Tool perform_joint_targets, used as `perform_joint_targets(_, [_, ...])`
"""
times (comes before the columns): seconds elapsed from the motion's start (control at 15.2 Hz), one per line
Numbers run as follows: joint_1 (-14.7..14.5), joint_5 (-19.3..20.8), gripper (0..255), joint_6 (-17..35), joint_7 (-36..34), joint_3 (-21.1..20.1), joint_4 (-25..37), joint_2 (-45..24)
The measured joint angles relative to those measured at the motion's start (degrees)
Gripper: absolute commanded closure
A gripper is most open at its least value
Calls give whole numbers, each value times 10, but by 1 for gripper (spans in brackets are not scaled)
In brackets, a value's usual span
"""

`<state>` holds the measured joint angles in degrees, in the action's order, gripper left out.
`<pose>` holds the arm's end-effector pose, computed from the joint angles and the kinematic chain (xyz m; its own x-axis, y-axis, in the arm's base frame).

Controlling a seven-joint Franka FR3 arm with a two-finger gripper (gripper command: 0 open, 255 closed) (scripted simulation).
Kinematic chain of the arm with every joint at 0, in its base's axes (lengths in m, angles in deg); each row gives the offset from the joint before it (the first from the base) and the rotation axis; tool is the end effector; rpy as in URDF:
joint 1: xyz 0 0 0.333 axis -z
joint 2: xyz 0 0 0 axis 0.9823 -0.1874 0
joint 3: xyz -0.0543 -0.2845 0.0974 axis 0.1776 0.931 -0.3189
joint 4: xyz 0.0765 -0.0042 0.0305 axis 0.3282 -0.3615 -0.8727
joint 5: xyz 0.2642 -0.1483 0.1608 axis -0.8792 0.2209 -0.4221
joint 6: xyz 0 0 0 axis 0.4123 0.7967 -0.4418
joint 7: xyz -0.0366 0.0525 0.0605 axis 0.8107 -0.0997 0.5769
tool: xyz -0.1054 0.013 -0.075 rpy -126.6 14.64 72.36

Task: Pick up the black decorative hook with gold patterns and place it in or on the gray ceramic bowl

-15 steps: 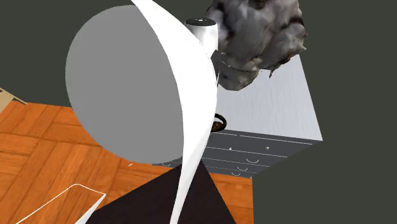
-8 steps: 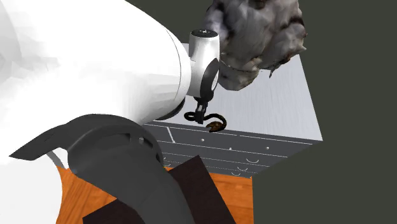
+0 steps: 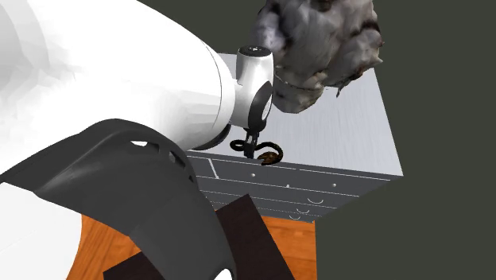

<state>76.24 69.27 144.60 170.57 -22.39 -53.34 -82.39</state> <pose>0.3506 -0.3101 0.2788 0.6624 0.7480 -0.0413 0.7383 -0.6611 -0.1333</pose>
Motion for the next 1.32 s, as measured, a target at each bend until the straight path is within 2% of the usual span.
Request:
perform_joint_targets(0.07, [0,0,0,0,0,0,0,0])
perform_joint_targets(0.13, [0,0,255,0,0,0,0,0])
perform_joint_targets(0.79, [0,0,255,0,0,0,0,0])
perform_joint_targets(1.32, [-14,52,255,-48,-35,16,10,54])
